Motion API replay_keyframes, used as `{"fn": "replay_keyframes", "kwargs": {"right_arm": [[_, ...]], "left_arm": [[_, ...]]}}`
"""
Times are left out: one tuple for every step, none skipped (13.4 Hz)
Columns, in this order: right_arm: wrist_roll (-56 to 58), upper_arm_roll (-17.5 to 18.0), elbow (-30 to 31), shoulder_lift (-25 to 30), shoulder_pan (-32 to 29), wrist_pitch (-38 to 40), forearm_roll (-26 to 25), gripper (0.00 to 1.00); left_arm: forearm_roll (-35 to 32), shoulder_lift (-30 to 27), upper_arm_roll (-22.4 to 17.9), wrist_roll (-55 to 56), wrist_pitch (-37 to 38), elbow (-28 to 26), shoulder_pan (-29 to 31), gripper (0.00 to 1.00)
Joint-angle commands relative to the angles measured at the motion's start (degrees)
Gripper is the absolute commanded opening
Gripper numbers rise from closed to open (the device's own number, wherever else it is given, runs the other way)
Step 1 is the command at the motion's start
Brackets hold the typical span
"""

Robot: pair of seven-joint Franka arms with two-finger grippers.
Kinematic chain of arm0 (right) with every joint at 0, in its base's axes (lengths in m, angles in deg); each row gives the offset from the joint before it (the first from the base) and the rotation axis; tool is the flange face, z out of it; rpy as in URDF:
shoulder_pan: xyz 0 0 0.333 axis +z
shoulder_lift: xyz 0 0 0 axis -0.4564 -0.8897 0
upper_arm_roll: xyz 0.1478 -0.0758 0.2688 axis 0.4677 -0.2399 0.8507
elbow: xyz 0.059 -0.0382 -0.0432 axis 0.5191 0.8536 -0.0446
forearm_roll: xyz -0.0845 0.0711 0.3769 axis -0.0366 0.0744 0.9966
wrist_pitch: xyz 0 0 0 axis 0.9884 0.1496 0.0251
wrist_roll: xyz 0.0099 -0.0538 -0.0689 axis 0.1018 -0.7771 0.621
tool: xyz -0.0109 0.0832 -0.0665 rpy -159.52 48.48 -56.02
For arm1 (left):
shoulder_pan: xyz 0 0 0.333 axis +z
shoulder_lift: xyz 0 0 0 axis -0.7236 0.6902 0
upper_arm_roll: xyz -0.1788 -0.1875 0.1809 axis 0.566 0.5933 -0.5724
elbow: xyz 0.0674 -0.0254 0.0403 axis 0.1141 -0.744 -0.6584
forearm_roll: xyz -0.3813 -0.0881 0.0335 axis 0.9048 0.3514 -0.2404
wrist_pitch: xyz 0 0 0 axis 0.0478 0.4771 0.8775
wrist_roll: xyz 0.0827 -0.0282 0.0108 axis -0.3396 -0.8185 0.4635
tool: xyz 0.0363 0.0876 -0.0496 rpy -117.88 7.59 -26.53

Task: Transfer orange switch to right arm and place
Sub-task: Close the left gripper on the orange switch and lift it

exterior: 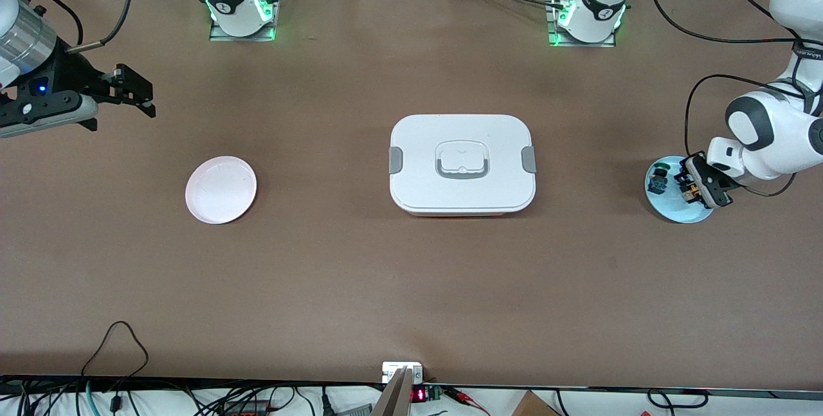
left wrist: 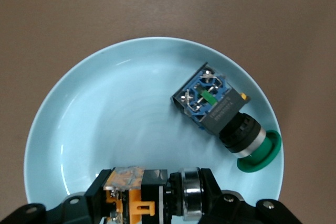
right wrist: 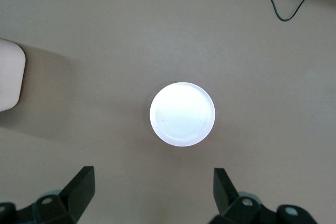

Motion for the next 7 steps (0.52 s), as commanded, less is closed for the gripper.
{"fn": "replay_keyframes", "kwargs": {"right_arm": [[0.9, -0.1, -0.8, 0.2, -0.1, 0.9, 0.8, 1.00], [1.0, -0.1, -0.8, 0.2, -0.1, 1.0, 0.8, 1.00], [1.0, -0.1, -0.8, 0.2, -0.1, 1.0, 0.8, 1.00], [1.0, -0.2, -0.8, 0.2, -0.1, 0.9, 0.8, 1.00], [1.1, -0.2, -0.8, 0.3, -0.1, 1.0, 0.8, 1.00], [1.1, -0.2, -0.8, 0.5, -0.1, 1.0, 0.8, 1.00], [1.1, -0.2, -0.7, 0.8, -0.1, 1.1, 0.9, 1.00]], "left_arm": [[1.0, -2.4, 0.4, 4.0, 8.0, 2.7, 0.5, 0.33], [1.0, -2.3, 0.4, 3.7, 14.9, 6.1, 0.5, 0.34], [1.2, -2.1, 0.5, 3.6, 21.6, 9.5, 0.2, 0.34], [1.4, -2.1, 1.0, 3.5, 26.8, 12.1, 0.0, 0.34], [1.4, -2.2, 2.4, 3.5, 30.4, 14.2, 0.2, 0.34], [1.4, -2.2, 4.1, 3.4, 34.3, 16.3, 0.4, 0.34], [1.5, -2.2, 5.6, 3.4, 37.9, 17.8, 0.5, 0.33]]}}
